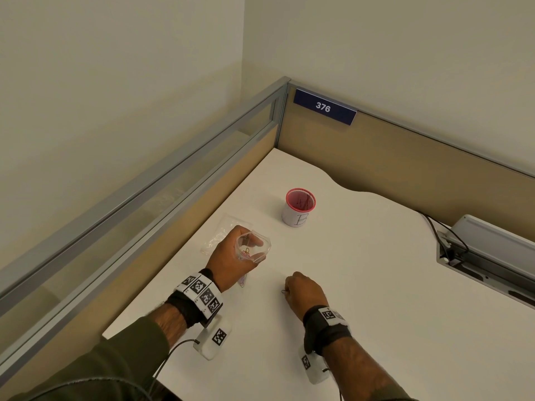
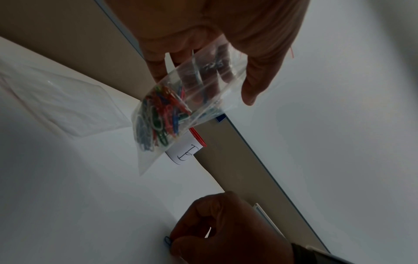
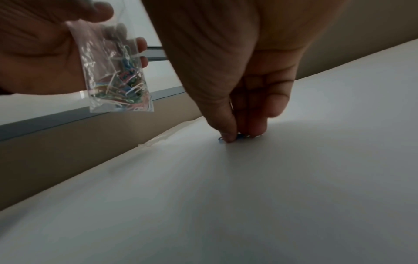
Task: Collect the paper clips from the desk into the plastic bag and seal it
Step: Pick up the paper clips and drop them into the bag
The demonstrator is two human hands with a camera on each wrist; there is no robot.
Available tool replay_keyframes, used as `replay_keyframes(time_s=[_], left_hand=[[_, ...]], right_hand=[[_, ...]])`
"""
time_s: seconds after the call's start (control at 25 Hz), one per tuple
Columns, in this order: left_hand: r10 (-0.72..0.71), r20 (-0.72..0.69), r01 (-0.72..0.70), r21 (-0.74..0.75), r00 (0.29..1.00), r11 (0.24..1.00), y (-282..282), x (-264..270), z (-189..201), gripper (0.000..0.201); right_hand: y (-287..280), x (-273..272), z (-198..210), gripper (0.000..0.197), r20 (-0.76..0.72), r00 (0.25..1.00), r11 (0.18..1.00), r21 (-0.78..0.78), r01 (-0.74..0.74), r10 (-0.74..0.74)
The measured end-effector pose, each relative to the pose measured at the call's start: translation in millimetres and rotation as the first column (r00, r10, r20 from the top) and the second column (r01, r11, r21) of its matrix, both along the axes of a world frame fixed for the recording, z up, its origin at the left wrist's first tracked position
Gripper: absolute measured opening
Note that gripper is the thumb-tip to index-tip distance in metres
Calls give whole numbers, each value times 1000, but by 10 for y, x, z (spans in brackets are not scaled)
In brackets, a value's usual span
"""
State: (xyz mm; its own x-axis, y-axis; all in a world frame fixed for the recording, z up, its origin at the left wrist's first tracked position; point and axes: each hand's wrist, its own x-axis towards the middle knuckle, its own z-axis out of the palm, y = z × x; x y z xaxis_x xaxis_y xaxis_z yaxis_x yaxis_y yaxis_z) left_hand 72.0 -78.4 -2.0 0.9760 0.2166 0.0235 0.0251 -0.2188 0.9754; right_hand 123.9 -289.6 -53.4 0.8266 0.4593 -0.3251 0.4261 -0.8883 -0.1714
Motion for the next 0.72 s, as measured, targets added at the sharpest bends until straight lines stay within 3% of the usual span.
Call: replay_keyframes(time_s=[0.32, 0.56, 0.72], left_hand=[[17, -3, -17, -2, 1000, 1000, 8, -2, 10, 36], [9, 25, -8, -27, 1000, 1000, -16, -7, -12, 37], [12, 24, -12, -32, 1000, 999, 8, -6, 2, 39]], right_hand=[[27, 25, 54, 17, -24, 1000, 999, -50, -15, 14], [12, 108, 142, 12, -184, 977, 994, -39, 100, -106], [16, 128, 155, 19, -222, 970, 994, -67, 83, -96]])
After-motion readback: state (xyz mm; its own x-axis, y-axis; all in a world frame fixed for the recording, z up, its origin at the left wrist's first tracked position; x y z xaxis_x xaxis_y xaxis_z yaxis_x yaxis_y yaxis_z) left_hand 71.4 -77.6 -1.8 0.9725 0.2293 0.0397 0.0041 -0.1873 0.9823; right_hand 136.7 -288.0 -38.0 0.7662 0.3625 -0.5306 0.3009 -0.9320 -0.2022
